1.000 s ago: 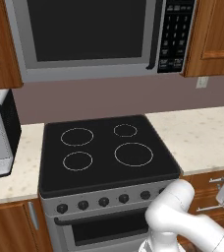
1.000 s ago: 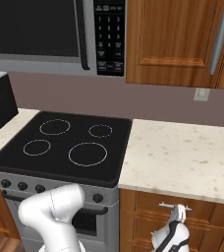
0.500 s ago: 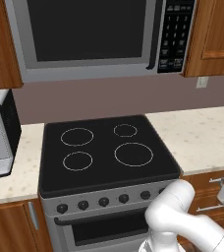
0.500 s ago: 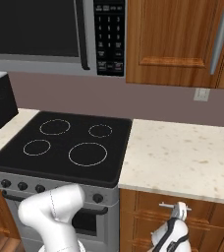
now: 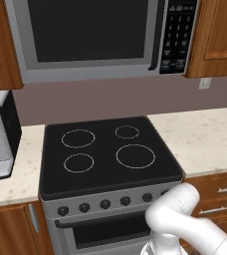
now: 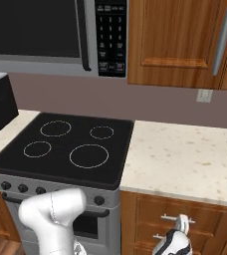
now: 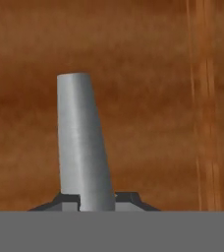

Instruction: Take the tongs from the drawer on the right and place them on the dining counter next to the tray containing the kebab skewer.

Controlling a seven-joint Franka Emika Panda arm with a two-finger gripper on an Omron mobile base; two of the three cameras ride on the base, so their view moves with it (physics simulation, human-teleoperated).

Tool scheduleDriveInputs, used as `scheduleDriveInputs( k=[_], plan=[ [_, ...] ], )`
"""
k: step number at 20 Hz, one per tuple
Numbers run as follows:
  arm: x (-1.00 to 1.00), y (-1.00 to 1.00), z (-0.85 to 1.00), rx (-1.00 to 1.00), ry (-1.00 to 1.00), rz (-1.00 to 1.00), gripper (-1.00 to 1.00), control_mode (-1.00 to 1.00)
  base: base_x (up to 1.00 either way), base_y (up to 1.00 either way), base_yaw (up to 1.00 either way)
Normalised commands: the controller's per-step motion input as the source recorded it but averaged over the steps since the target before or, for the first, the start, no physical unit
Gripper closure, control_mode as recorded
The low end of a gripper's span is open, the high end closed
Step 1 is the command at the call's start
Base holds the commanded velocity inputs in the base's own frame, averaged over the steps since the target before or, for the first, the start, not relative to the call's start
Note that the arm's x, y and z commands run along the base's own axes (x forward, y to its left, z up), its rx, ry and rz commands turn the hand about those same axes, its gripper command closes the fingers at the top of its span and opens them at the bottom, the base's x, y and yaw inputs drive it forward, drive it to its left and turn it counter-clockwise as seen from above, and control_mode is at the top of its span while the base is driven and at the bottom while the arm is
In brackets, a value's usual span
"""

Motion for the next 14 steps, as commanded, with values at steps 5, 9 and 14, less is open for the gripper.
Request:
scheduleDriveInputs(
  k=[5,9,14],
  plan=[
    [-1.00,-0.49,-0.60,-0.05,0.04,-0.04,1.00,-1.00,0.00,0.00,0.00],
    [-1.00,-0.57,-0.64,-0.05,0.03,-0.05,1.00,-1.00,0.00,0.00,0.00],
    [-1.00,-0.60,-0.66,-0.05,0.04,-0.06,1.00,-1.00,0.00,0.00,0.00]
  ],
)
